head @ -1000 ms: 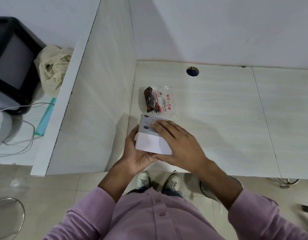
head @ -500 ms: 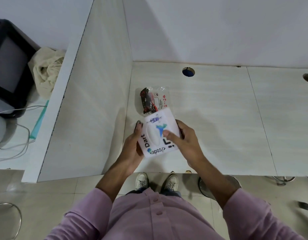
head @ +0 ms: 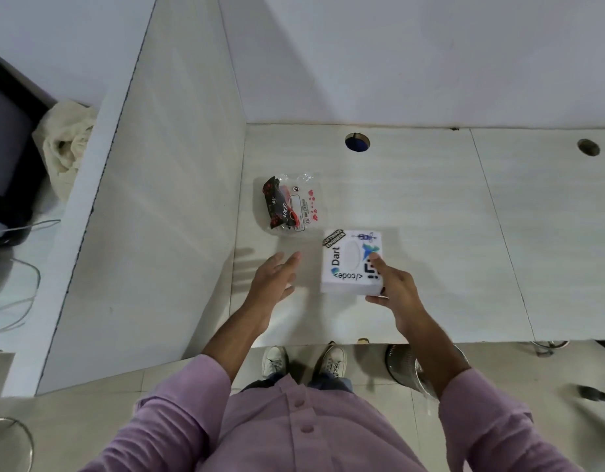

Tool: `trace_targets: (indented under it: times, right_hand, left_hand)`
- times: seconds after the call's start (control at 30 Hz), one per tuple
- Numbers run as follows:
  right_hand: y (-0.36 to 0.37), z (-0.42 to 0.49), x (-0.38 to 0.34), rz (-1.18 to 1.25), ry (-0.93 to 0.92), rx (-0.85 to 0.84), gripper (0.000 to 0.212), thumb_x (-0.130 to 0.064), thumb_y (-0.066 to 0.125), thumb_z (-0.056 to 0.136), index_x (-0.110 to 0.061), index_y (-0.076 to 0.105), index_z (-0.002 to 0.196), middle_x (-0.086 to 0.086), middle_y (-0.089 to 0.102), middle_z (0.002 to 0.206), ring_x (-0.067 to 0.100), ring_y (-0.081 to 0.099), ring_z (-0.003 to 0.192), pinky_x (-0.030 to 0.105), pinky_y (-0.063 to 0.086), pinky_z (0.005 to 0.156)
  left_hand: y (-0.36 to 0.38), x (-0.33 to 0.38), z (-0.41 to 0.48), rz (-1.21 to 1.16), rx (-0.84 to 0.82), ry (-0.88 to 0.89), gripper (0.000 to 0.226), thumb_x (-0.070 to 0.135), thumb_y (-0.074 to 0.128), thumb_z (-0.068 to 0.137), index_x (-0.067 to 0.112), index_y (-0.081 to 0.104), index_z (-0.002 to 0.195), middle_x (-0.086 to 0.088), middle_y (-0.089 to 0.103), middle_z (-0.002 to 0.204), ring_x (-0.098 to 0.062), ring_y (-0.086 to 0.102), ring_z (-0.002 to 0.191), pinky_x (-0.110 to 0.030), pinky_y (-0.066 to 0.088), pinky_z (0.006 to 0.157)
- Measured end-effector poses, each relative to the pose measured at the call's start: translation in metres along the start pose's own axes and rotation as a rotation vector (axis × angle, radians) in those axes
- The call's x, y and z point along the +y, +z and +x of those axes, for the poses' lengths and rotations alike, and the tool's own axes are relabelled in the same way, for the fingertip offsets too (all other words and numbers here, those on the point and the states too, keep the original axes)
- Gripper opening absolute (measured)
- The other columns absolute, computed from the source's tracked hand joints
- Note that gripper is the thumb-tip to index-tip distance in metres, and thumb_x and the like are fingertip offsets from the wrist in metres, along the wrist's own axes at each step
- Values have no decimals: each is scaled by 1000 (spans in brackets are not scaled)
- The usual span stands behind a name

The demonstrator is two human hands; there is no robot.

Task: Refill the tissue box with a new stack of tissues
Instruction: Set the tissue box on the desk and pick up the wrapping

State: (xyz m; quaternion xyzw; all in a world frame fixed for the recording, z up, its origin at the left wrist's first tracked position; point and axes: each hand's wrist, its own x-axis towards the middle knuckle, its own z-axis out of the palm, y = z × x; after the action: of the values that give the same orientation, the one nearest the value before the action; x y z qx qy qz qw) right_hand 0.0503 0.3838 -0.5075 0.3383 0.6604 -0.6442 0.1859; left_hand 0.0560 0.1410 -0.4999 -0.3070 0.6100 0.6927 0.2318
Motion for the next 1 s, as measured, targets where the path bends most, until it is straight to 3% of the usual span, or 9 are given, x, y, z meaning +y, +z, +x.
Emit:
trace_targets:
  times: [0.17, 0.3, 0.43, 0.6, 0.67, 0.73, 0.8, 0.9, 1.0]
  right_hand:
    - [-23, 36, -4, -80, 27, 37, 28, -48, 73, 90, -20, 74, 91, 9, 77, 105, 33, 70, 108, 52, 60, 93]
    - [-29, 53, -9, -122, 28, 28, 35, -52, 71, 91, -18, 75, 98, 7, 76, 109, 29, 70, 108, 50, 61, 92]
    - [-27, 60, -8, -258, -24, 133, 42, -52, 64, 96, -11, 70, 101, 12, 71, 111, 30, 69, 102, 46, 64, 81]
    - [-26, 65, -9, -547, -93, 196, 52, -53, 52, 99, -4, 72, 100, 15, 74, 100, 37, 70, 92, 52, 62, 81]
    - [-27, 64, -10, -654, -130, 244, 50, -53, 51, 99, -10, 71, 114, 14, 74, 114, 36, 69, 103, 42, 57, 90]
    - [-28, 57, -16, -662, -203, 303, 47, -51, 56, 98, -14, 67, 126, 9, 72, 124, 29, 66, 115, 32, 48, 89]
    - [-30, 55, -23, -622, -275, 313, 47, -48, 63, 96, -16, 64, 130, 7, 69, 128, 25, 64, 117, 33, 48, 90]
    - [-29, 54, -26, -713, -253, 129, 82, -49, 81, 80, -21, 45, 148, 11, 57, 137, 29, 57, 124, 38, 47, 100]
    - [-23, 56, -16, -755, -211, 6, 115, -53, 89, 69, -28, 24, 159, 15, 52, 143, 34, 52, 131, 42, 44, 105]
  left_hand:
    - [4, 2, 12, -57, 4, 27, 60, 32, 71, 95, 21, 50, 149, -4, 62, 140, -25, 60, 126, -42, 52, 105]
    - [10, 15, 31, 22, 95, 120, 53, 31, 73, 94, 32, 56, 144, -1, 55, 141, -19, 53, 131, -46, 47, 112]
    - [19, 30, 55, 142, 185, 230, 56, 27, 73, 94, 31, 56, 146, 8, 49, 139, -9, 46, 125, -29, 42, 105]
    - [23, 36, 89, 409, 217, 224, 56, 38, 77, 86, 36, 62, 140, -11, 36, 152, -27, 48, 135, -32, 42, 107]
    - [24, 40, 99, 499, 226, 195, 61, 41, 79, 82, 31, 63, 140, -12, 34, 151, -31, 49, 135, -38, 43, 113]
    - [22, 41, 105, 520, 238, 184, 70, 43, 82, 76, 21, 62, 140, -11, 42, 149, -30, 55, 129, -41, 47, 112]
    - [18, 41, 109, 467, 260, 185, 79, 47, 85, 65, 13, 63, 133, -4, 60, 134, -25, 63, 118, -38, 53, 103]
    - [10, 33, 120, 376, 324, 227, 87, 60, 73, 50, 13, 67, 124, -6, 70, 124, -25, 69, 109, -41, 57, 97]
    - [19, 46, 88, 315, 360, 282, 80, 52, 78, 69, 13, 60, 137, -6, 60, 139, -22, 62, 122, -37, 51, 105]
